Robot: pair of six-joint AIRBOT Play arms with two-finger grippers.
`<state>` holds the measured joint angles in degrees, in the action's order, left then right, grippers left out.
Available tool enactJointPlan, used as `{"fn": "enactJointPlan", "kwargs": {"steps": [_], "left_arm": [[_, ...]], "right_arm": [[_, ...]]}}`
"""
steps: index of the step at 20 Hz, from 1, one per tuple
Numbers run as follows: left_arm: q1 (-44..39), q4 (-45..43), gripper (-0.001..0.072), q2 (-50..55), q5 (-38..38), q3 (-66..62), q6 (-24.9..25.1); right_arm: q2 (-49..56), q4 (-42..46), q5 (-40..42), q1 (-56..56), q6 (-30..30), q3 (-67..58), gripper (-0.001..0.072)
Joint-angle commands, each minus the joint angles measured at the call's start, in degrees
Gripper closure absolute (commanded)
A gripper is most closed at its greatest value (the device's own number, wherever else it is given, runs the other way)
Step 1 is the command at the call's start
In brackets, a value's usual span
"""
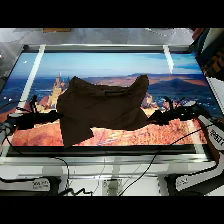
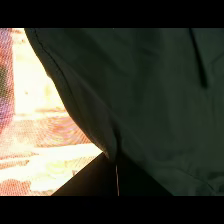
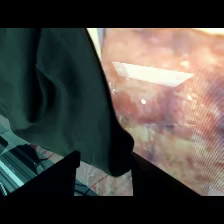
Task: Fold the clothes and pants, and hang the long-sleeved shirts on hangers.
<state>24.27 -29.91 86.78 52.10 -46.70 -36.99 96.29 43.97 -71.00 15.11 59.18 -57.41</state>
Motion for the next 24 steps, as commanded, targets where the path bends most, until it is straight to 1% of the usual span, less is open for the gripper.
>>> {"fn": "enactJointPlan", "kwargs": {"steps": [1,2,4,5,8,12,15,19,22,24], "left_arm": [[0.0,0.0,0.0694,-0.04,-0.02,-0.07,0.0],[0.0,0.0,0.0693,-0.04,-0.02,-0.07,0.0],[0.0,0.0,0.0693,-0.04,-0.02,-0.07,-0.02],[0.0,0.0,0.0693,-0.04,0.0,-0.07,0.0],[0.0,0.0,0.0693,-0.04,0.17,-0.07,-0.02],[0.02,0.02,0.0694,-0.52,4.37,-0.07,-0.02],[0.09,0.0,0.0694,-3.93,7.78,-0.61,-0.02],[0.11,0.04,0.0694,-12.04,12.66,-6.67,-0.04],[0.11,0.72,0.0694,-20.44,13.11,-13.0,-0.02],[0.11,2.91,0.0694,-26.1,12.87,-17.18,0.0]], "right_arm": [[0.55,0.79,1.57,-0.59,0.39,0.04,0.0333],[0.55,0.81,1.62,-0.57,0.37,0.04,0.0339],[0.55,0.81,2.1,-0.57,0.26,0.04,0.0468],[0.55,0.81,2.78,-0.57,0.24,0.04,0.0495],[0.48,0.66,3.72,-0.59,-0.44,0.02,0.0699],[-0.68,-3.19,1.99,-0.57,-4.31,0.02,0.07],[-4.9,-6.75,2.1,-0.57,-7.1,-0.09,0.07],[-15.54,-7.85,1.6,-0.57,-7.72,-4.37,0.07],[-25.59,-7.85,1.99,-0.57,-7.69,-10.25,0.07],[-32.74,-7.8,4.52,-0.5,-7.61,-14.91,0.07]]}}
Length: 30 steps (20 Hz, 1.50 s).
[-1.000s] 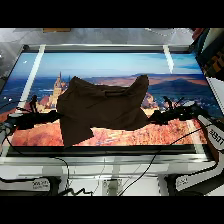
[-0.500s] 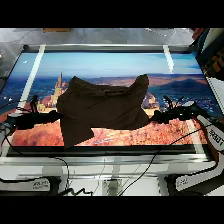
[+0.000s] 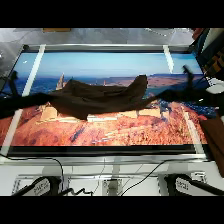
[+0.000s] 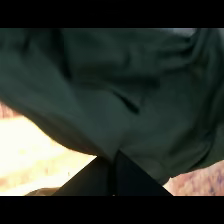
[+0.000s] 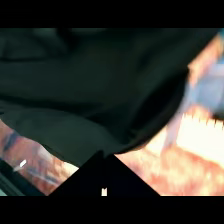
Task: Fold the clothes and pants, and hang the long-sleeved shirts on hangers.
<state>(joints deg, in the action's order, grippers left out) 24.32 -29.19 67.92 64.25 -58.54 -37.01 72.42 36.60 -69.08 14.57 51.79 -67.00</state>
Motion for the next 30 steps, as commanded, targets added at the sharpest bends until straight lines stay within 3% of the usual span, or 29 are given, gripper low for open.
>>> {"fn": "enactJointPlan", "kwargs": {"steps": [1,4,9,12,16,20,23,25,28,30], "left_arm": [[0.07,3.89,0.0694,-10.14,-0.28,-7.3,0.02],[0.07,9.4,0.0694,-19.08,-9.9,-11.21,0.02],[0.07,20.83,0.0694,-35.39,-38.34,-11.67,0.0],[0.07,20.9,0.0694,-42.07,-42.82,-11.74,0.02],[0.07,20.76,0.0694,-45.07,-42.58,-11.74,0.0],[0.07,20.0,0.0695,-39.5,-38.73,-11.69,-0.39],[-0.26,16.11,0.0695,-29.31,-19.93,-11.67,-9.27],[-2.62,7.19,0.0696,-20.48,-9.99,-11.67,-11.93],[-8.66,-5.09,0.0695,-6.36,-7.06,-11.67,-11.72],[-12.02,-4.79,0.0695,3.45,-9.73,-11.69,-9.9]], "right_arm": [[-12.63,-0.46,4.79,0.04,-0.2,-7.72,0.07],[-22.93,-0.37,13.99,0.04,0.0,-14.05,0.07],[-37.18,0.5,24.98,0.04,-0.04,-22.16,0.07],[-42.56,2.95,27.26,0.04,-0.07,-25.59,0.07],[-43.21,5.11,27.96,0.04,-0.02,-27.45,0.07],[-36.65,8.92,25.27,0.09,3.34,-27.43,0.07],[-26.97,8.87,16.09,0.07,8.96,-27.43,0.07],[-18.6,8.9,7.89,0.02,9.73,-27.43,0.07],[-4.81,8.9,-3.28,0.02,10.69,-27.43,0.07],[4.0,8.94,-6.91,0.02,10.69,-27.21,0.07]]}}
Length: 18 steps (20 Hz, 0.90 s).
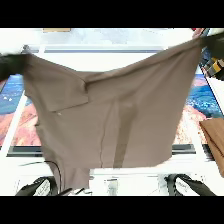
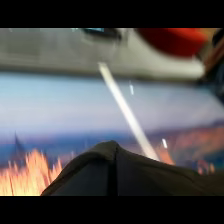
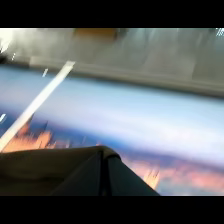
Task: Fold the clothes and pants, and hang the long-sleeved shirts on hangers.
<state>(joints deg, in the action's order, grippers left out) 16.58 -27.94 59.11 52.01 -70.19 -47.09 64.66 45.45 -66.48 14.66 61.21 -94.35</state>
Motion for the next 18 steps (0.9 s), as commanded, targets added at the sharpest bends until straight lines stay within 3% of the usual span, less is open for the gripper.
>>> {"fn": "enactJointPlan", "kwargs": {"steps": [1,6,10,13,18], "left_arm": [[-6.03,-5.86,0.0695,17.03,-0.92,-0.04,0.15],[-10.38,-5.88,0.0694,32.61,-15.65,-0.11,0.15],[-10.12,-6.12,0.0694,34.49,-17.03,-0.13,0.13],[-8.72,-6.82,0.0695,33.79,-10.86,-0.15,0.02],[-0.66,-8.02,0.0695,31.91,7.58,-0.17,-3.1]], "right_arm": [[15.54,0.22,-9.27,-0.07,1.27,0.61,0.07],[31.56,0.22,-1.14,-0.07,1.36,3.1,0.07],[36.24,0.07,3.04,-0.04,1.84,3.1,0.07],[36.09,3.06,0.44,-0.04,2.47,3.08,0.07],[36.09,9.07,-10.23,-0.07,2.84,3.08,0.07]]}}
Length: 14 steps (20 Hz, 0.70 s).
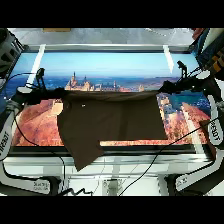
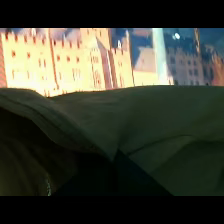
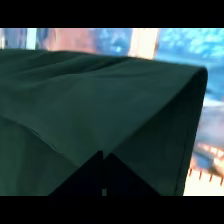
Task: Fold the clothes and pants, and hang the long-sleeved shirts on hangers.
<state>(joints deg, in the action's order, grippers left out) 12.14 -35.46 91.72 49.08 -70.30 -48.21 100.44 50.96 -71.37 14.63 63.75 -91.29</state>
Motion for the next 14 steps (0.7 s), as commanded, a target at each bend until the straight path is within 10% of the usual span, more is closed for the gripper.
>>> {"fn": "enactJointPlan", "kwargs": {"steps": [1,14], "left_arm": [[5.2,-0.57,0.0695,-0.76,13.68,-0.04,-1.97],[5.73,-6.36,0.0695,1.57,21.73,-0.02,-1.55]], "right_arm": [[0.33,4.35,-5.86,-0.04,0.31,0.04,0.07],[0.5,5.86,-6.54,-1.95,3.23,1.03,0.07]]}}
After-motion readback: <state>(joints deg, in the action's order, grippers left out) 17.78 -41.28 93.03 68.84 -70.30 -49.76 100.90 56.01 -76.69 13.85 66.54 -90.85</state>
